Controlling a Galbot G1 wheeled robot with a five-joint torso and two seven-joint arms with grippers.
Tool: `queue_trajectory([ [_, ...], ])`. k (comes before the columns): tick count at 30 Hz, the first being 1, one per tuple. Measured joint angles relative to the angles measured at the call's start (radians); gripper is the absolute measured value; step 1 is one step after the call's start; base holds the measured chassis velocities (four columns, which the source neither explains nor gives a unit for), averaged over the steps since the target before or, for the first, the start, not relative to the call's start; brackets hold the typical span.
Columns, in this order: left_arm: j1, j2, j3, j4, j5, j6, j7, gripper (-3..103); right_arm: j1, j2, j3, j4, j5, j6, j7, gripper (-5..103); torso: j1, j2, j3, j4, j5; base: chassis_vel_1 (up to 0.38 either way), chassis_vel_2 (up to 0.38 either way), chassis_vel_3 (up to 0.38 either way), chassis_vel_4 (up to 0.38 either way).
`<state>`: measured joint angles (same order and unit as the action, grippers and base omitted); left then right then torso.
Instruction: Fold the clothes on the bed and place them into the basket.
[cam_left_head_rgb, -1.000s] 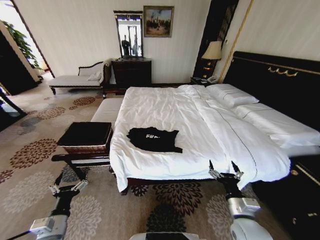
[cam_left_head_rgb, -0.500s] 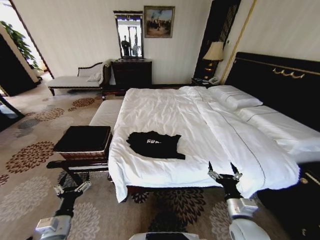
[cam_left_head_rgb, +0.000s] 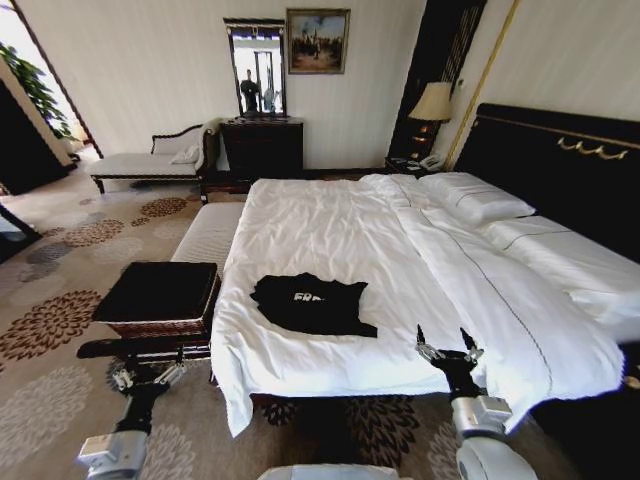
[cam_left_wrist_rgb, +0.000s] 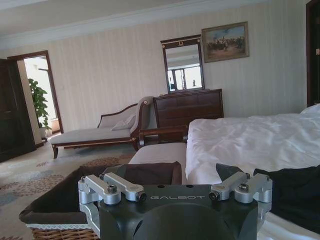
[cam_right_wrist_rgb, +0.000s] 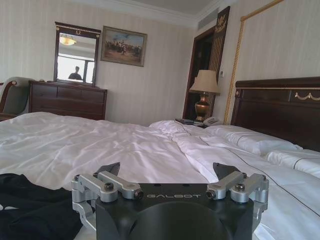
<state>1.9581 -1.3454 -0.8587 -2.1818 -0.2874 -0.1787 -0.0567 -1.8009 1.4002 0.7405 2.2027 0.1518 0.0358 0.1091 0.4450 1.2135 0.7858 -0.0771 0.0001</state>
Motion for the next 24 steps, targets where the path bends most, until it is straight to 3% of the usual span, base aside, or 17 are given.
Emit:
queue_trajectory([
  [21, 0.002, -0.004, 0.015, 0.017, 0.011, -0.003, -0.001, 100, 0.003, -0.007, -0.012, -0.014, -0.001, -0.024, 0.017, 100, 0.000, 0.000, 0.000, -0.0002, 0.0000, -0.104, 0.108, 0.110, -0.102],
  [24, 0.002, -0.005, 0.019, 0.018, 0.013, -0.003, -0.002, 100, 0.013, -0.023, -0.022, -0.020, 0.045, -0.035, 0.037, 100, 0.000, 0.000, 0.000, -0.0001, 0.0000, -0.106, 0.091, 0.094, -0.100],
])
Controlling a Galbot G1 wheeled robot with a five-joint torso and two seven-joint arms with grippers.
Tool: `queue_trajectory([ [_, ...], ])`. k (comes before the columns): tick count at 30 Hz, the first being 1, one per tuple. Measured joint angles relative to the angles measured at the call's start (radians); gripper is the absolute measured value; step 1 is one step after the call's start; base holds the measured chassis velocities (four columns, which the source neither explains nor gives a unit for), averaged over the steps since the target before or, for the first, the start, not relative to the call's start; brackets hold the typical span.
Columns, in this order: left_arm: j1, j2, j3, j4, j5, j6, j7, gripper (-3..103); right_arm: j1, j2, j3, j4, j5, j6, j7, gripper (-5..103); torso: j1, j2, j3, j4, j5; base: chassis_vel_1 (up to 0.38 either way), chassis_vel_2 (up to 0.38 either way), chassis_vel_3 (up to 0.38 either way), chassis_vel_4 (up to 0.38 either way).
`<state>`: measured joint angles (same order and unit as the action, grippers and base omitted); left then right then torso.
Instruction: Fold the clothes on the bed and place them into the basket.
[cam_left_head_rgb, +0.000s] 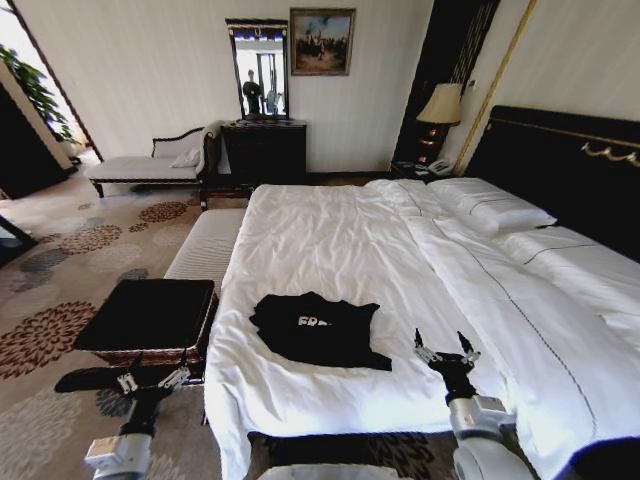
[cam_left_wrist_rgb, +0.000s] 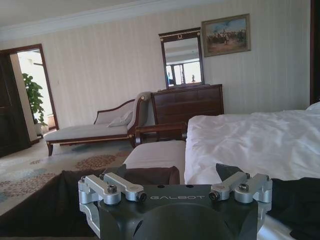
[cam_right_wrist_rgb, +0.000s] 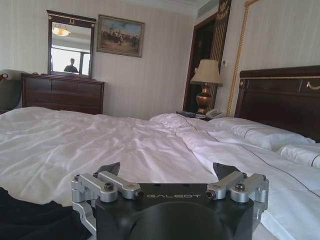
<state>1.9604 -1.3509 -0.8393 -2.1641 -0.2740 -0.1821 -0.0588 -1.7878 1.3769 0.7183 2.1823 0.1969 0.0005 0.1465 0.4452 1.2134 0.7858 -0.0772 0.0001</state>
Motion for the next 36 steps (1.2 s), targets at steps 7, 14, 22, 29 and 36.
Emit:
queue_trajectory([
  [7, -0.003, 0.001, 0.009, 0.016, 0.008, 0.000, -0.001, 100, 0.036, -0.067, -0.024, 0.017, 0.274, -0.141, 0.043, 100, 0.000, 0.000, 0.000, 0.0001, -0.0001, -0.020, 0.020, 0.024, -0.022],
  [14, -0.017, 0.018, 0.040, 0.029, 0.019, 0.008, -0.001, 100, 0.198, -0.233, -0.017, 0.018, 0.774, -0.419, 0.121, 100, -0.001, 0.000, 0.000, -0.0001, 0.0003, 0.000, 0.000, 0.000, 0.000],
  [22, -0.039, 0.079, 0.104, 0.001, 0.036, 0.040, -0.004, 100, 0.479, -0.434, -0.126, -0.240, 1.107, -0.598, 0.139, 100, 0.000, 0.000, 0.000, -0.0002, 0.0000, 0.000, 0.000, 0.000, 0.000],
  [29, -0.066, 0.103, 0.195, -0.030, 0.049, 0.077, -0.016, 100, 0.685, -0.431, -0.218, -0.479, 1.156, -0.618, 0.112, 100, 0.000, 0.000, 0.000, 0.0001, 0.0001, 0.000, 0.000, 0.000, 0.000],
  [36, -0.060, 0.144, 0.252, -0.011, 0.105, 0.079, -0.022, 100, 0.882, -0.393, -0.305, -0.759, 1.175, -0.646, 0.054, 100, 0.000, 0.000, 0.000, 0.0000, 0.0000, 0.000, 0.000, 0.000, 0.000],
])
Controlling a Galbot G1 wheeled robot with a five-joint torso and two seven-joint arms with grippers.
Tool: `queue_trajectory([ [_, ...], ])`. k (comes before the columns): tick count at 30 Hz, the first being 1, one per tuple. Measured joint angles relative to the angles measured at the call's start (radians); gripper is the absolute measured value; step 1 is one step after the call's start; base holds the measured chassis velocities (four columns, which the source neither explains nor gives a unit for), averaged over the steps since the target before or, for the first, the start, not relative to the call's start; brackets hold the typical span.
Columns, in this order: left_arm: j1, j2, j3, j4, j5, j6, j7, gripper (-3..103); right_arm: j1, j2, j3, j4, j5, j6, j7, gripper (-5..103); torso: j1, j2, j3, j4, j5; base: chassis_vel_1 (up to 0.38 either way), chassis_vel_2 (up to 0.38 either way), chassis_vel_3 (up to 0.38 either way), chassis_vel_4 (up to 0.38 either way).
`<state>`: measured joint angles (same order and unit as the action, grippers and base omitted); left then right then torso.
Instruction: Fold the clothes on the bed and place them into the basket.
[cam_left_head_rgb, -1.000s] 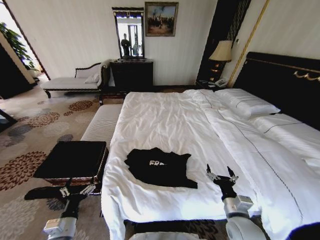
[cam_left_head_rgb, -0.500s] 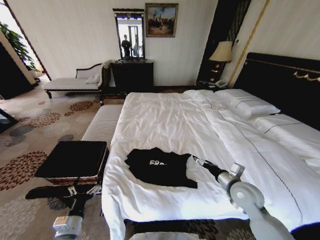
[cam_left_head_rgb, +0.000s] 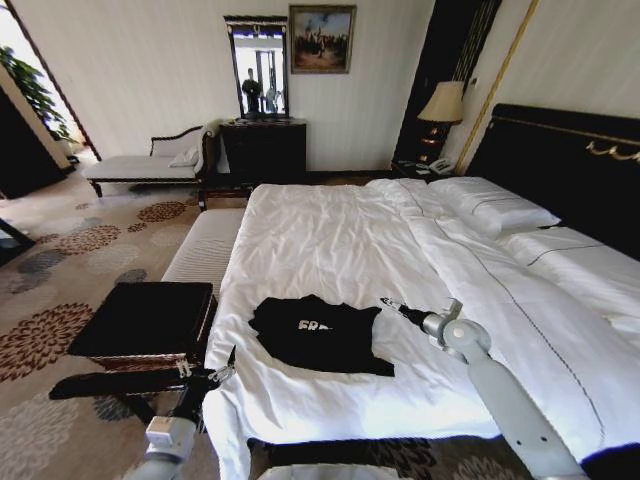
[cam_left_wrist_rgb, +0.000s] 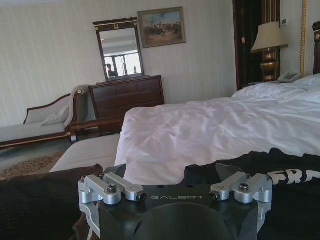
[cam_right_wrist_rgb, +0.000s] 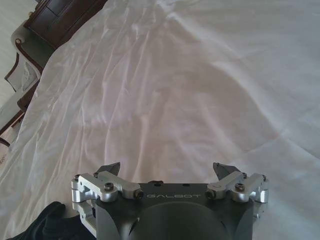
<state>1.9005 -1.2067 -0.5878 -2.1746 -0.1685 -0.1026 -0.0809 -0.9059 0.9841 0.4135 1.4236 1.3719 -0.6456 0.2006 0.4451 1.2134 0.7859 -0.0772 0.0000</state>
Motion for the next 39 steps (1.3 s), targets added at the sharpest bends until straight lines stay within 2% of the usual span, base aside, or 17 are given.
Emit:
queue_trajectory([
  [6, 0.019, -0.009, -0.022, 0.007, 0.002, 0.001, -0.003, 100, 0.088, 0.019, -0.075, -0.129, -0.028, -0.032, -0.069, 100, 0.000, 0.000, 0.000, 0.0002, 0.0000, 0.000, 0.000, 0.000, 0.000],
  [10, 0.029, -0.019, -0.043, 0.004, 0.001, 0.000, -0.003, 100, 0.076, 0.026, -0.082, -0.111, -0.022, -0.056, -0.083, 100, 0.000, 0.000, 0.000, 0.0002, -0.0001, 0.000, 0.000, 0.000, 0.000],
  [11, 0.029, -0.019, -0.050, 0.007, -0.002, -0.002, -0.003, 100, 0.066, 0.028, -0.085, -0.094, -0.021, -0.063, -0.086, 103, 0.000, 0.000, 0.000, -0.0001, 0.0000, 0.000, 0.000, 0.000, 0.000],
  [15, 0.023, -0.018, -0.057, 0.018, -0.008, -0.002, -0.006, 100, 0.062, 0.036, -0.099, -0.085, -0.023, -0.071, -0.088, 100, 0.000, 0.000, 0.000, 0.0001, -0.0002, 0.000, 0.000, 0.000, 0.000],
  [18, 0.020, -0.023, -0.053, 0.019, -0.006, -0.003, -0.009, 100, 0.070, 0.042, -0.109, -0.102, -0.028, -0.069, -0.089, 85, 0.000, 0.000, 0.000, 0.0000, -0.0002, 0.000, 0.000, 0.000, 0.000],
  [19, 0.020, -0.023, -0.053, 0.019, -0.006, -0.003, -0.009, 100, 0.070, 0.042, -0.109, -0.102, -0.028, -0.069, -0.089, 85, 0.000, 0.000, 0.000, 0.0000, -0.0002, 0.000, 0.000, 0.000, 0.000],
  [22, 0.028, -0.035, -0.053, 0.020, -0.003, -0.010, -0.009, 100, 0.081, 0.048, -0.109, -0.119, -0.039, -0.052, -0.094, 68, 0.000, 0.000, 0.000, 0.0000, 0.0000, 0.000, 0.000, 0.000, 0.000],
  [23, 0.030, -0.037, -0.054, 0.022, -0.001, -0.014, -0.009, 100, 0.084, 0.049, -0.109, -0.124, -0.042, -0.046, -0.094, 68, 0.000, 0.000, 0.000, 0.0001, 0.0000, 0.000, 0.000, 0.000, 0.000],
  [24, 0.033, -0.038, -0.054, 0.025, 0.000, -0.016, -0.009, 100, 0.086, 0.049, -0.109, -0.127, -0.048, -0.043, -0.094, 62, 0.000, 0.000, 0.000, 0.0001, -0.0001, 0.000, 0.000, 0.000, 0.000],
  [25, 0.033, -0.038, -0.054, 0.025, 0.000, -0.016, -0.009, 100, 0.086, 0.049, -0.109, -0.127, -0.048, -0.043, -0.094, 62, 0.000, 0.000, 0.000, 0.0001, -0.0001, 0.000, 0.000, 0.000, 0.000],
  [27, 0.033, -0.037, -0.054, 0.026, 0.000, -0.019, -0.008, 100, 0.083, 0.045, -0.108, -0.126, -0.054, -0.040, -0.091, 52, 0.000, 0.000, 0.000, 0.0002, -0.0001, 0.000, 0.000, 0.000, 0.000],
  [30, 0.030, -0.037, -0.054, 0.028, -0.002, -0.020, -0.008, 100, 0.065, 0.036, -0.106, -0.109, -0.057, -0.040, -0.087, 47, 0.000, 0.000, 0.000, 0.0001, -0.0001, 0.000, 0.000, 0.000, 0.000],
  [33, 0.021, -0.037, -0.053, 0.036, -0.006, -0.021, -0.008, 100, 0.033, 0.028, -0.111, -0.072, -0.061, -0.040, -0.082, 30, 0.000, 0.000, 0.000, -0.0001, 0.0000, 0.000, 0.000, 0.000, 0.000],
  [34, 0.021, -0.037, -0.053, 0.036, -0.006, -0.021, -0.008, 100, 0.033, 0.028, -0.111, -0.072, -0.061, -0.040, -0.082, 30, 0.000, 0.000, 0.000, -0.0001, 0.0000, 0.000, 0.000, 0.000, 0.000],
  [38, 0.022, -0.035, -0.056, 0.037, -0.011, -0.023, -0.008, 100, 0.016, 0.032, -0.102, -0.040, -0.070, -0.040, -0.080, 9, 0.000, 0.000, 0.000, 0.0000, 0.0000, 0.000, 0.000, 0.000, 0.000],
  [39, 0.022, -0.035, -0.056, 0.037, -0.011, -0.023, -0.008, 100, 0.016, 0.032, -0.102, -0.040, -0.070, -0.040, -0.080, 9, 0.000, 0.000, 0.000, 0.0000, 0.0000, 0.000, 0.000, 0.000, 0.000],
])
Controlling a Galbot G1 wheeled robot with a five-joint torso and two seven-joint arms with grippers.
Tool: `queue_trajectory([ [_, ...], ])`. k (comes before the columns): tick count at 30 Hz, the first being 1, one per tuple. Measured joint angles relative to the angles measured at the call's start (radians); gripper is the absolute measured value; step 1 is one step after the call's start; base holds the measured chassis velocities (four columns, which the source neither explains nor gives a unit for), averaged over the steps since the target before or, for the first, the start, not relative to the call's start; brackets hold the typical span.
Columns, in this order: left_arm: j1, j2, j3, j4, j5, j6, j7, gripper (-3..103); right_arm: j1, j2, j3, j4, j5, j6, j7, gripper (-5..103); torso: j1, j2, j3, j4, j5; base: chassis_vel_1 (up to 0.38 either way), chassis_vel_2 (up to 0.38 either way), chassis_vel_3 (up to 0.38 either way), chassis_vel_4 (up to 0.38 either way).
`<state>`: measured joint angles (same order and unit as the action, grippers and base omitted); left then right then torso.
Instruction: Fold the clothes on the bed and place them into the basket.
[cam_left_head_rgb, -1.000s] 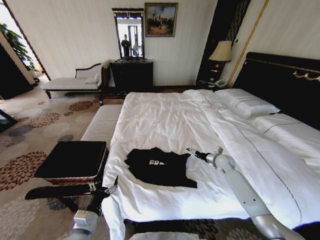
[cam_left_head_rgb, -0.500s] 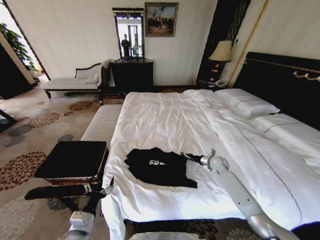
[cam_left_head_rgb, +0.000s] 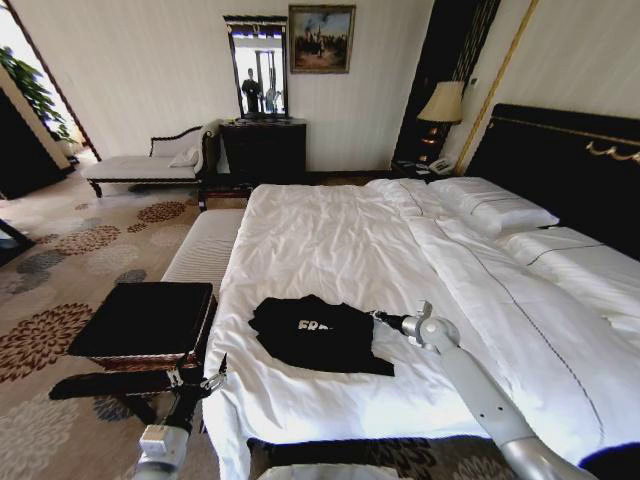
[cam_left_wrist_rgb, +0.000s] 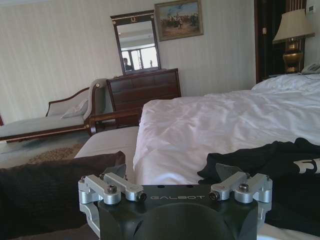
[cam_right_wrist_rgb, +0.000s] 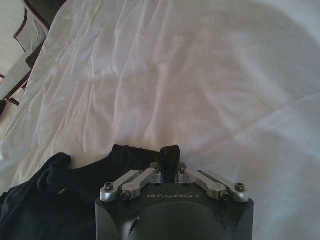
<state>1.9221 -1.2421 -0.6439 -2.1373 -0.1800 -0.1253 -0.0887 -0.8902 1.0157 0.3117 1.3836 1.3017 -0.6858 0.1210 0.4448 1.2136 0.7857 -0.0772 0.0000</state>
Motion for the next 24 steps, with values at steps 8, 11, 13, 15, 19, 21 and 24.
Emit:
queue_trajectory([
  [8, -0.083, 0.080, 0.058, 0.015, -0.081, 0.060, -0.021, 100, -0.046, -0.032, 0.041, 0.077, -0.035, 0.026, -0.002, 2, 0.000, 0.000, 0.000, 0.0003, 0.0002, 0.000, 0.000, 0.000, 0.000],
  [11, -0.177, 0.157, 0.127, 0.038, -0.148, 0.109, -0.037, 100, -0.065, -0.041, 0.057, 0.110, -0.042, 0.032, -0.003, 2, 0.000, 0.000, 0.000, 0.0004, -0.0005, 0.000, 0.000, 0.000, 0.000],
  [13, -0.290, 0.229, 0.201, 0.069, -0.218, 0.146, -0.060, 100, -0.076, -0.044, 0.069, 0.131, -0.048, 0.033, -0.003, 2, 0.000, 0.000, 0.000, -0.0005, 0.0001, 0.000, 0.000, 0.000, 0.000],
  [15, -0.368, 0.276, 0.273, 0.102, -0.255, 0.159, -0.074, 100, -0.083, -0.044, 0.075, 0.142, -0.054, 0.034, -0.003, 2, 0.000, 0.000, 0.000, -0.0006, -0.0003, 0.000, 0.000, 0.000, 0.000],
  [19, -0.546, 0.336, 0.451, 0.187, -0.274, 0.161, -0.091, 100, -0.092, -0.039, 0.083, 0.160, -0.066, 0.034, -0.001, 2, 0.000, 0.000, 0.000, -0.0001, 0.0003, 0.000, 0.000, 0.000, 0.000],
  [21, -0.646, 0.337, 0.559, 0.257, -0.267, 0.159, -0.092, 100, -0.095, -0.031, 0.083, 0.161, -0.074, 0.034, 0.005, 2, 0.000, 0.000, 0.000, -0.0004, -0.0006, 0.000, 0.000, 0.000, 0.000],
  [24, -0.738, 0.316, 0.647, 0.356, -0.220, 0.137, -0.089, 100, -0.095, -0.018, 0.080, 0.156, -0.087, 0.034, 0.009, 2, 0.000, 0.000, 0.000, -0.0003, 0.0000, 0.000, 0.000, 0.000, 0.000],
])
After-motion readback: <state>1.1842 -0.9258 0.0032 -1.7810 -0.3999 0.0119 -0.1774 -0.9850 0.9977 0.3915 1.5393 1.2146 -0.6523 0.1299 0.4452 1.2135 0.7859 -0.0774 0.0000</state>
